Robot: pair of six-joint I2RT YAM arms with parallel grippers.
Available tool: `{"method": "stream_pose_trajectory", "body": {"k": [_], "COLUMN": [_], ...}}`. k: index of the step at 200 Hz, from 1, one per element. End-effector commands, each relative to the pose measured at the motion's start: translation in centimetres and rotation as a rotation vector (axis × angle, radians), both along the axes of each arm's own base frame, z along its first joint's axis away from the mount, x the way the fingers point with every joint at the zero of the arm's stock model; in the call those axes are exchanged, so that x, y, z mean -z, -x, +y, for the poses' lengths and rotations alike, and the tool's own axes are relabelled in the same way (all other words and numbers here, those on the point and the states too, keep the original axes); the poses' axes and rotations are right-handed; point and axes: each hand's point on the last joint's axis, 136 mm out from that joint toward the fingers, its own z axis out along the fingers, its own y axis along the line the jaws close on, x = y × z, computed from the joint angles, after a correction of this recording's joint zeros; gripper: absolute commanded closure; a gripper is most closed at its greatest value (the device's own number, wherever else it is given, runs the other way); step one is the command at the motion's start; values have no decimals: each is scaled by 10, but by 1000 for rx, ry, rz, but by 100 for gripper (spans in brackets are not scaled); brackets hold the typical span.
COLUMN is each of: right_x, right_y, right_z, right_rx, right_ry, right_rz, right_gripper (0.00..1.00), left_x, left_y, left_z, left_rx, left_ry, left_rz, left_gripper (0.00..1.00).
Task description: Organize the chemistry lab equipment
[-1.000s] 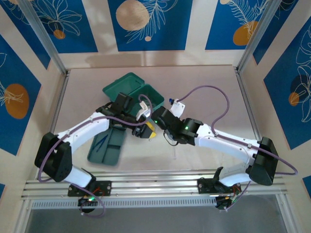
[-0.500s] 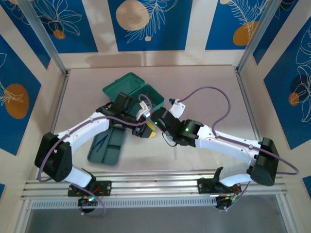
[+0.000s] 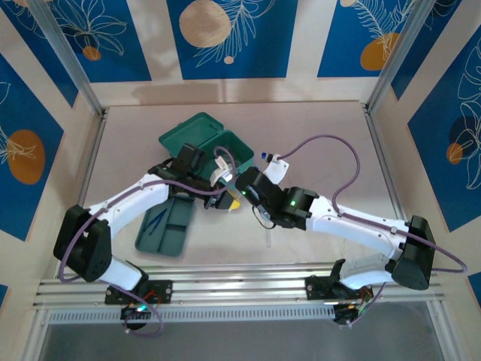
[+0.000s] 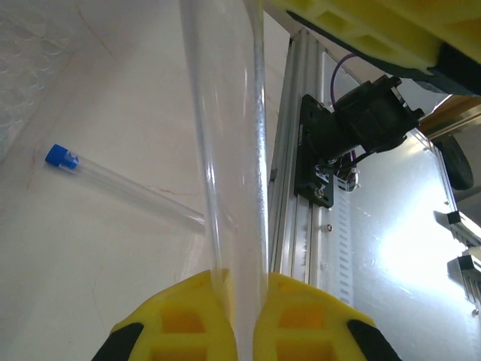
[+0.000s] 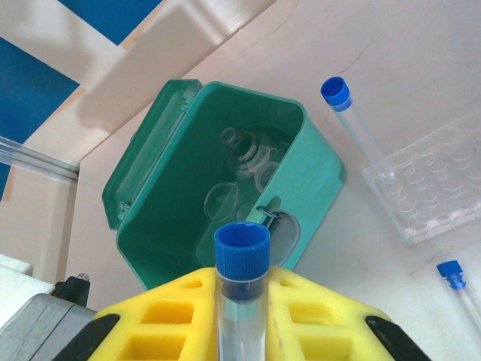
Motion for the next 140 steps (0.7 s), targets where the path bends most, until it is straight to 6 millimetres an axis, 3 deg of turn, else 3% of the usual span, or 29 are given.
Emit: {"method": "stream_pose_trajectory", "body": {"k": [1,17,45,81,91,140], "right_x": [-6,-8,-11,-14,-14,3], "right_y": [2,2,2,4,4,5], "right_z": [-7,-13,-27,-42,-42,-23], "right_rx": [13,-6,-96,-234,-289,-508], "right_ry": [-9,8,-8,-8,-18,-59], "right_rz": [-9,21,81,165,191,331], "right_gripper": [75,64,54,51,47,45], "left_x": [0,3,9,16,17,23], "left_y": [-4,-7,-10,-11,-11,-11], "left_z": [5,8,12,15,16,20], "left_rx": [-9,-26,-35,-37,-35,-28], "left_ry": [-9,-33,-61,-87,-94,-143], "left_rz": [-82,-122,-162,-186,-193,-247], "left_gripper": [100,100,100,100,99,99]}}
